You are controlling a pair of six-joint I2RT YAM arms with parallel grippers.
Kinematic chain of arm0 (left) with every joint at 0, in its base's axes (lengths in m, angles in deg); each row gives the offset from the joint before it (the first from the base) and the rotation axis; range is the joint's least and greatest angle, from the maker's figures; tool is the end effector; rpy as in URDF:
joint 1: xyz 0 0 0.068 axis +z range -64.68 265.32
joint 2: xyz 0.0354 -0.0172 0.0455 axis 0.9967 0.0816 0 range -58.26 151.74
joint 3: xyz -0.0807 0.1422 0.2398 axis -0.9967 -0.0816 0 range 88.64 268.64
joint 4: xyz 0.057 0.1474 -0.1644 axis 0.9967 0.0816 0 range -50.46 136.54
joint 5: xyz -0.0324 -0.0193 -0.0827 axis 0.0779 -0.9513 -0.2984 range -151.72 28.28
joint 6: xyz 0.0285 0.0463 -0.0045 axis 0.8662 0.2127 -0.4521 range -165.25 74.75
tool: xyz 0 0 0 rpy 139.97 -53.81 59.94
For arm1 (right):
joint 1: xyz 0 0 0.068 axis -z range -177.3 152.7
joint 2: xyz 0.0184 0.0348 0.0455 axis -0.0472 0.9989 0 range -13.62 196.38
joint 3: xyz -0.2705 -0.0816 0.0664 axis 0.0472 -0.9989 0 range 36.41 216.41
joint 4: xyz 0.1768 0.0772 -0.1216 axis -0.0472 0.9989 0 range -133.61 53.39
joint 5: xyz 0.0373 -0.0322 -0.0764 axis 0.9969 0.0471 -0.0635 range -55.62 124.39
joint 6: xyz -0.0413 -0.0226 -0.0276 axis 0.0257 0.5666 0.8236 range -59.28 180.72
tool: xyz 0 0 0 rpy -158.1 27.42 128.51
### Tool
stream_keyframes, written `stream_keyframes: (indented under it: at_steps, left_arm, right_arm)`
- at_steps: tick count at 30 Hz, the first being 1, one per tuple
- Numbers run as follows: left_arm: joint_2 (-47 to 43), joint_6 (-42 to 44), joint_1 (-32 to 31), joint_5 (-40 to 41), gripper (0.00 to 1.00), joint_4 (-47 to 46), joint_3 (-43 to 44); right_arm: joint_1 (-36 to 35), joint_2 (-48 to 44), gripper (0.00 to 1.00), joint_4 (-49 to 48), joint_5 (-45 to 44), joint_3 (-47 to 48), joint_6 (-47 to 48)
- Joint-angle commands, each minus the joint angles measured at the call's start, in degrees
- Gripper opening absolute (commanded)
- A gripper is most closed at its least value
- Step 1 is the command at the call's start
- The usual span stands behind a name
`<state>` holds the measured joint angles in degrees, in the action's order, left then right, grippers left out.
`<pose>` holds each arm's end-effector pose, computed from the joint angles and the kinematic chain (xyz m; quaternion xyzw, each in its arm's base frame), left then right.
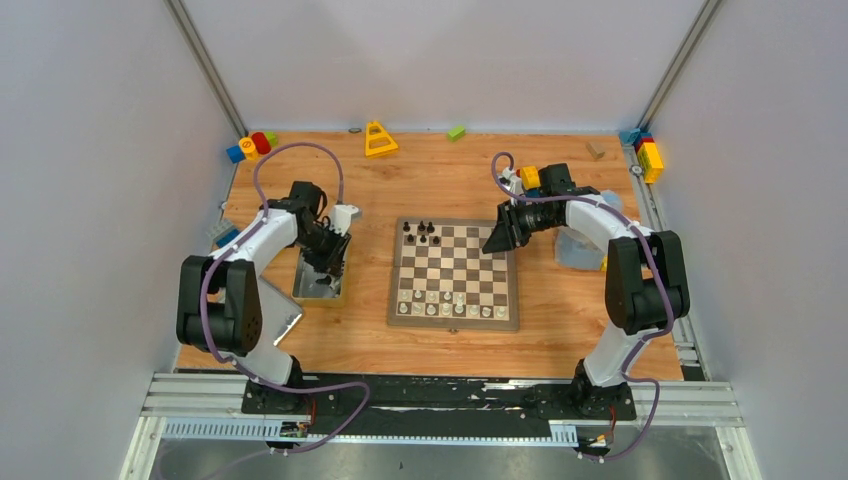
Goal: Set up the chess pieces on the board
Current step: Pick up the chess piece from the storage box.
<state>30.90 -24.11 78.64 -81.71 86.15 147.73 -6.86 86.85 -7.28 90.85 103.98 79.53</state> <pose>0.2487 -0.0417 0.2373 0.2547 0.9446 -0.1566 0.1350 0.3033 0.0821 0.2396 -0.2950 0.8193 0.4509 0.1958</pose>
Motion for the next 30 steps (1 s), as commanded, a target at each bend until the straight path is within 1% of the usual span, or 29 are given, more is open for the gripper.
stream_keyframes:
  at_steps: [1, 18, 27, 30]
  left_arm:
    - [2.35, 1.46, -0.52, 2.36, 0.32, -2.25, 0.10]
    - [6.59, 1.89, -0.62, 5.97, 0.33, -4.21, -0.84]
    - [6.61, 2.91, -0.66, 7.82, 0.34, -4.96, -2.41]
    - [6.98, 3.22, -0.64, 7.99, 0.31, -5.58, -2.80]
  right_arm:
    - [-0.06, -0.43, 0.27, -0.13, 0.30, 2.13, 1.92]
    - [-0.06, 0.00, 0.27, 0.23, 0.52, 2.39, 2.11]
    - [-0.04, 0.34, 0.27, 0.49, 0.83, 2.56, 2.18]
    - [-0.06, 0.35, 0.27, 0.53, 0.86, 2.57, 2.20]
